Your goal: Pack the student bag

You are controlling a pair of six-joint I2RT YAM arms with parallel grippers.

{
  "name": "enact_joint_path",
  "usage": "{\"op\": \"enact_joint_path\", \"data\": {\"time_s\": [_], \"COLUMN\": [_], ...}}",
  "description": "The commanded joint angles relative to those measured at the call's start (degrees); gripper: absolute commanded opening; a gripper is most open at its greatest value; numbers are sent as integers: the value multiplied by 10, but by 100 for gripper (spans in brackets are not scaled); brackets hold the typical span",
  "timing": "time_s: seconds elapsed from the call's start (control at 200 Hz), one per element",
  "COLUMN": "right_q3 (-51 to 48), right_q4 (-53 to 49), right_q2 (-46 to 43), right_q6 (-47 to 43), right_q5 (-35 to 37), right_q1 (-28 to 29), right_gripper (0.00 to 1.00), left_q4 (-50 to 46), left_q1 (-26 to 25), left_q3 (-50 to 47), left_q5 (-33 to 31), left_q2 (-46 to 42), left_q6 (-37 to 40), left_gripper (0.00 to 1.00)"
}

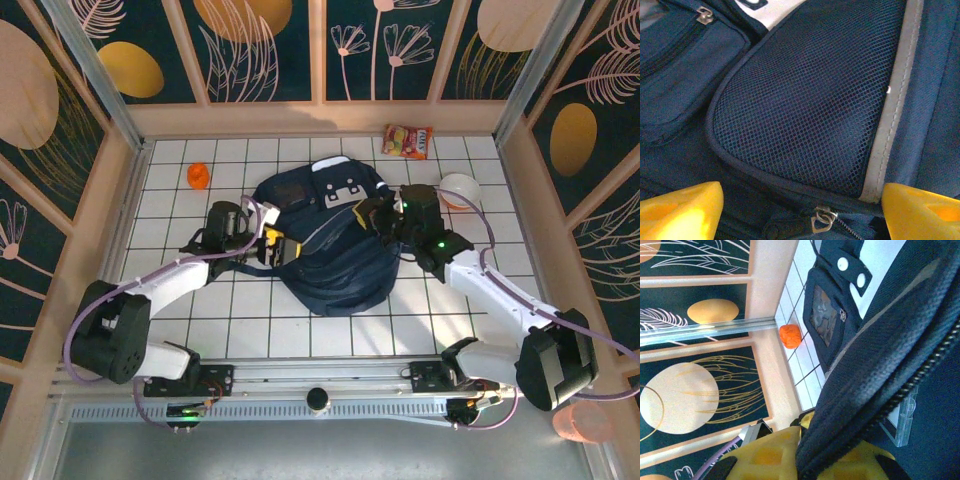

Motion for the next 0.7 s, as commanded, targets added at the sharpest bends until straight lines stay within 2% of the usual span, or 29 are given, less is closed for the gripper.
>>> {"op": "enact_joint_path", "data": {"time_s": [0.0,0.135,0.275,0.355,0.53,0.636,0.696], "right_q3": [23,22,27,39,60,62,62], "right_q4": [17,24,37,27,1,-2,-2], "right_q2": [-17,-15,-9,-3,8,9,10], "right_q6": [-17,-11,-6,-14,-38,-41,-41], "right_q5": [-3,-10,-32,-49,-85,-91,-92], "right_q1": [-11,-18,-32,-42,-53,-53,-53], "right_gripper": [10,10,9,9,7,7,7], "left_q4": [73,93,58,25,-74,-130,-140], "left_q1": [2,2,2,1,2,1,1], "left_q3": [-26,-39,-35,-34,-38,-29,-22], "left_q5": [59,104,100,78,19,-10,-5], "left_q2": [11,15,-14,-50,-104,-92,-75], "left_q6": [20,50,121,201,451,550,571], "left_gripper": [81,79,80,80,79,77,74]}}
